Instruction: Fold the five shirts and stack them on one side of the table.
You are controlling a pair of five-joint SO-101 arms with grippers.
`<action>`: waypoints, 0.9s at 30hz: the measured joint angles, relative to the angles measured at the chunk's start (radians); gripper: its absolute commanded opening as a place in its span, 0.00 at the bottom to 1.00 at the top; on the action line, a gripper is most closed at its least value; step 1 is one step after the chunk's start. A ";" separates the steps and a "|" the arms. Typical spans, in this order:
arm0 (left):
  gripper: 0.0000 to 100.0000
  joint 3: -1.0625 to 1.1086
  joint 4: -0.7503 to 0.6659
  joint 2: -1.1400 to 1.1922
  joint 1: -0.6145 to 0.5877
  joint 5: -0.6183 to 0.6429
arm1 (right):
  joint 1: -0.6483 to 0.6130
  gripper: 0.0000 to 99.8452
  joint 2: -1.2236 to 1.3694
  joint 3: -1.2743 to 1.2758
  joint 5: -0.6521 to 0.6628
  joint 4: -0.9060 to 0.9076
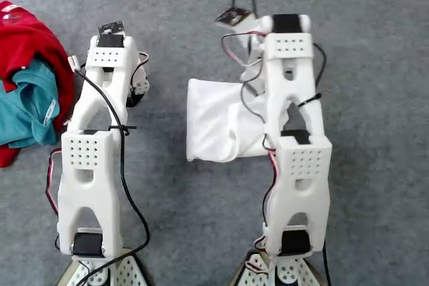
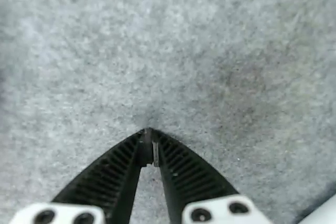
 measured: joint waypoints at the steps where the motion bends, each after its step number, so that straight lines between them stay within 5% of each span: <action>1: 0.03 0.025 -0.014 -0.018 -0.005 -0.018 | -0.015 0.01 -0.023 0.032 0.000 0.000; 8: 0.03 0.408 -0.213 -0.307 -0.044 -0.072 | -0.068 0.01 -0.121 0.104 0.066 -0.012; 16: 0.03 1.140 -0.778 -0.827 -0.083 -0.078 | -0.089 0.01 -0.009 0.109 0.066 -0.104; 27: 0.03 1.221 -0.887 -0.819 -0.081 -0.078 | -0.117 0.01 0.020 0.098 0.058 -0.110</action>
